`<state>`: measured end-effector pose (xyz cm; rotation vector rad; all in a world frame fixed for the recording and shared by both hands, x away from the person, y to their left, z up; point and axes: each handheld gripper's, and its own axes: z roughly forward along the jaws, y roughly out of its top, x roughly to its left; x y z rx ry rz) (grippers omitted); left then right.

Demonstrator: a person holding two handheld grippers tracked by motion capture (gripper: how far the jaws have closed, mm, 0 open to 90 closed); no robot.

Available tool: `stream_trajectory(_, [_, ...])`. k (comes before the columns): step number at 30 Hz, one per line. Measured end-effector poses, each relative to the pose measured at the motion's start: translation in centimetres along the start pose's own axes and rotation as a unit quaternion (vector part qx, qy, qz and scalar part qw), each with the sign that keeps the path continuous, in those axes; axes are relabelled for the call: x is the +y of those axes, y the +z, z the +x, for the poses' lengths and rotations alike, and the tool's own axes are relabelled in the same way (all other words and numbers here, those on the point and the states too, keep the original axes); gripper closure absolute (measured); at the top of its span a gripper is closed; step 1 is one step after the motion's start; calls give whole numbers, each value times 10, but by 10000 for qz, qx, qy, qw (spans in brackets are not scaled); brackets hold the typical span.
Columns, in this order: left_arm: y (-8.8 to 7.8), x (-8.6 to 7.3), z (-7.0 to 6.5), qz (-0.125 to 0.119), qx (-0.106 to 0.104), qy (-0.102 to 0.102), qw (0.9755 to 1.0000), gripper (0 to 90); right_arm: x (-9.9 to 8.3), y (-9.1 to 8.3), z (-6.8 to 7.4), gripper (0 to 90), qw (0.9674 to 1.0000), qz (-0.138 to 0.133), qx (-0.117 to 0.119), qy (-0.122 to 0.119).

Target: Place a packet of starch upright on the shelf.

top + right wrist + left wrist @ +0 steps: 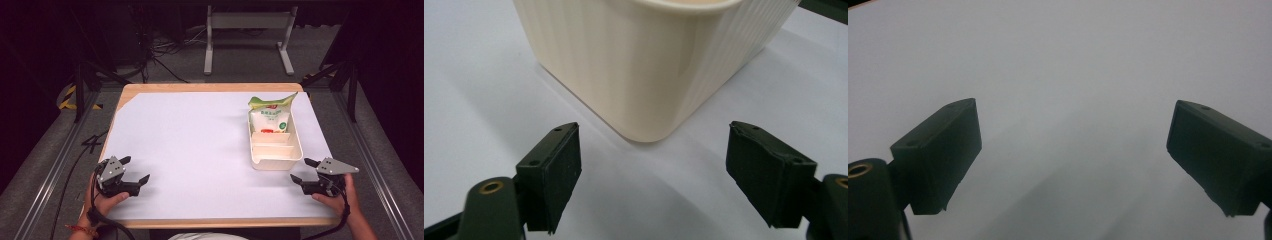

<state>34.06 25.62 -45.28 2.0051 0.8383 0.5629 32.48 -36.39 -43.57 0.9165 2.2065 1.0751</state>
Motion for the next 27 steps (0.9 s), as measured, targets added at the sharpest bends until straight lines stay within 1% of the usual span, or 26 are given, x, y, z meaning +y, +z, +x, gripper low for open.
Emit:
stream_trajectory(3, [1, 1, 0, 18, -12, 41, 10000, 84, 0, -1, 1, 221, 10000, -6, -2, -14])
stream_trajectory(7, [2, 1, -1, 46, -26, 15, 10000, 84, 0, -1, 0, 221, 10000, -12, -2, 4])
stream_trajectory(12, [2, 1, 1, 55, 12, 12, 10000, 84, 0, 0, -1, 221, 10000, -16, 13, 30])
stream_trajectory(19, [4, 3, 1, 51, -17, -28, 10000, 84, -2, -1, -2, 221, 10000, -39, 16, 67])
stream_trajectory(23, [5, 4, 2, 54, -14, -5, 10000, 85, -3, -2, -3, 221, 10000, -39, 8, 71])
stream_trajectory(25, [6, 4, 1, 64, -44, -31, 10000, 84, -3, -2, -4, 222, 10000, -29, -7, 85])
stream_trajectory(27, [7, 4, 2, 70, -36, 3, 10000, 85, -4, -2, -4, 221, 10000, -30, -7, 94])
